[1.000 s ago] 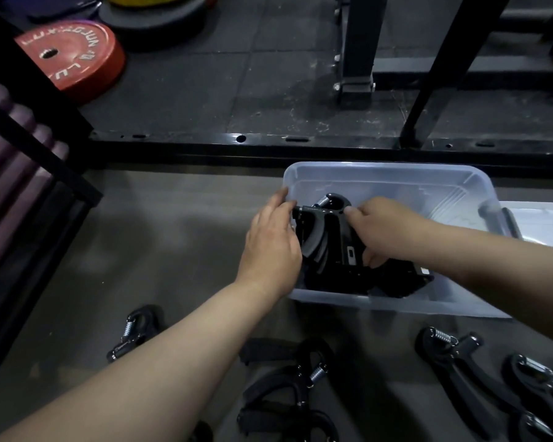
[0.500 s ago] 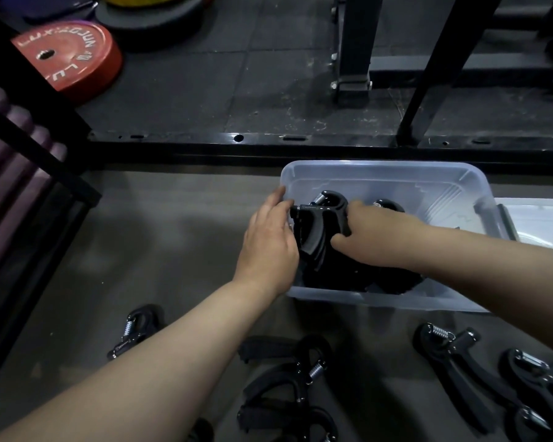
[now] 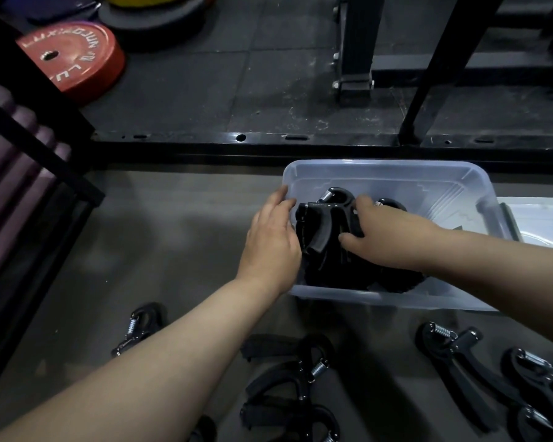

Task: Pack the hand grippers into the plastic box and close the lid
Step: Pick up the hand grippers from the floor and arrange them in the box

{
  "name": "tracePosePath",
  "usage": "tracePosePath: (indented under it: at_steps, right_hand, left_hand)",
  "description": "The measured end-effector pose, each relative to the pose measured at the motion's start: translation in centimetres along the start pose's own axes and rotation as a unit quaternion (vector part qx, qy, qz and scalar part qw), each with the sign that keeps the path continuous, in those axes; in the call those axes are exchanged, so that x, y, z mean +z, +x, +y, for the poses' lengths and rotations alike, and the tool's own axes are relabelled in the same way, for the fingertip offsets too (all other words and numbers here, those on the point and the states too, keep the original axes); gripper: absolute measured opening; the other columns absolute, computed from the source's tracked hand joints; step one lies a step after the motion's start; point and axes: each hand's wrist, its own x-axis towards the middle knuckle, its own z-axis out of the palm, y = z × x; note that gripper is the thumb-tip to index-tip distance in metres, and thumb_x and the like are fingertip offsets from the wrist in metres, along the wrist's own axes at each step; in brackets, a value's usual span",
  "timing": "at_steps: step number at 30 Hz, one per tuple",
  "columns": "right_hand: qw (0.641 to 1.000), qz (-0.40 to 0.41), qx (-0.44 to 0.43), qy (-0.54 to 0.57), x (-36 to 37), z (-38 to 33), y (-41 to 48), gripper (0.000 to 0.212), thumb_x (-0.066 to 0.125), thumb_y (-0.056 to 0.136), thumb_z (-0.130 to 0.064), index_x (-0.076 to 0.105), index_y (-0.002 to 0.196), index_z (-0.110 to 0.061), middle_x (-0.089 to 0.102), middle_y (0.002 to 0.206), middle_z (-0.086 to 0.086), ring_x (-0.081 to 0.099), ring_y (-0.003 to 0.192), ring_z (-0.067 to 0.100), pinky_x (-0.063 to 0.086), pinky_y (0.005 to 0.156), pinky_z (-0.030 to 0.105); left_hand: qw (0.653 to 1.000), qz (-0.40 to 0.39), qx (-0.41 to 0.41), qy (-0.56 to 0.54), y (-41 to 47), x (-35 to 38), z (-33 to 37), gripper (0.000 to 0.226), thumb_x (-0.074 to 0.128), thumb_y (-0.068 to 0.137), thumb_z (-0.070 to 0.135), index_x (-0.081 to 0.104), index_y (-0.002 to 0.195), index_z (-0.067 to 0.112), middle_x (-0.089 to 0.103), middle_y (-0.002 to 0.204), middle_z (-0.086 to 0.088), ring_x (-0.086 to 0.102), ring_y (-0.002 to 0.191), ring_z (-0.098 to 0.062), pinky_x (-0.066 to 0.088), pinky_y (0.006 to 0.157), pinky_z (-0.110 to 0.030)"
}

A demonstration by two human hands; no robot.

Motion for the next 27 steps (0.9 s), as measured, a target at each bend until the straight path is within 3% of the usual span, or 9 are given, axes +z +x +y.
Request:
tracePosePath:
  at_steps: [9,12,16,18,20,27]
  right_hand:
    - [0.998,0.043,0.015,-0.053,0.4,0.3,0.3,0.053,0.040,0.090,-0.058,0.039,0.120,-0.015,0.059,0.088,0.004,0.054,0.078,0.028,0.046,0.066,0.037]
    - [0.994,0.105,0.002,-0.007,0.7,0.3,1.1,0.047,0.040,0.092,-0.053,0.045,0.120,-0.015,0.056,0.106,0.009,0.054,0.098,0.032,0.046,0.081,0.041]
    - [0.994,0.101,-0.048,-0.011,2.3,-0.4,2.2,0.062,0.037,0.094,-0.051,0.035,0.145,-0.015,0.034,0.145,0.016,0.030,0.136,0.035,0.027,0.113,0.046]
    - [0.997,0.047,-0.063,-0.012,3.4,-1.1,2.3,0.070,0.029,0.097,-0.054,0.015,0.155,-0.017,0.010,0.161,0.011,0.007,0.149,0.027,0.012,0.120,0.043]
    - [0.998,0.009,-0.063,0.000,4.0,-1.4,2.3,0.071,0.022,0.099,-0.053,0.001,0.156,-0.016,-0.004,0.164,0.006,-0.009,0.150,0.020,0.001,0.122,0.040]
    - [0.998,0.014,-0.055,-0.021,3.8,-1.3,2.5,0.070,0.021,0.098,-0.055,0.001,0.156,-0.020,-0.004,0.164,0.004,-0.010,0.150,0.019,-0.002,0.121,0.039]
  left_hand:
    - [1.000,0.000,-0.006,-0.003,-0.1,-0.1,0.1,0.044,0.039,0.096,0.007,0.049,0.137,0.016,0.029,0.156,0.014,0.028,0.139,-0.009,0.020,0.112,-0.021]
    - [1.000,0.002,-0.005,-0.003,-0.1,-0.1,0.1,0.044,0.039,0.095,0.006,0.049,0.137,0.016,0.029,0.156,0.013,0.028,0.139,-0.009,0.020,0.113,-0.021]
    - [1.000,0.003,0.001,-0.003,0.0,0.0,0.0,0.046,0.040,0.094,0.005,0.049,0.138,0.014,0.030,0.156,0.011,0.030,0.139,-0.012,0.024,0.116,-0.026]
    - [1.000,0.003,0.003,-0.002,0.0,0.0,0.0,0.046,0.040,0.095,0.004,0.048,0.139,0.014,0.030,0.156,0.010,0.030,0.139,-0.012,0.022,0.114,-0.023]
    - [1.000,0.002,0.002,-0.002,0.1,0.0,-0.1,0.046,0.039,0.095,0.005,0.048,0.140,0.014,0.030,0.156,0.010,0.030,0.140,-0.012,0.020,0.113,-0.021]
    - [1.000,-0.001,0.008,-0.013,0.0,-0.1,-0.3,0.046,0.038,0.096,0.007,0.047,0.140,0.015,0.029,0.157,0.011,0.028,0.140,-0.011,0.023,0.116,-0.025]
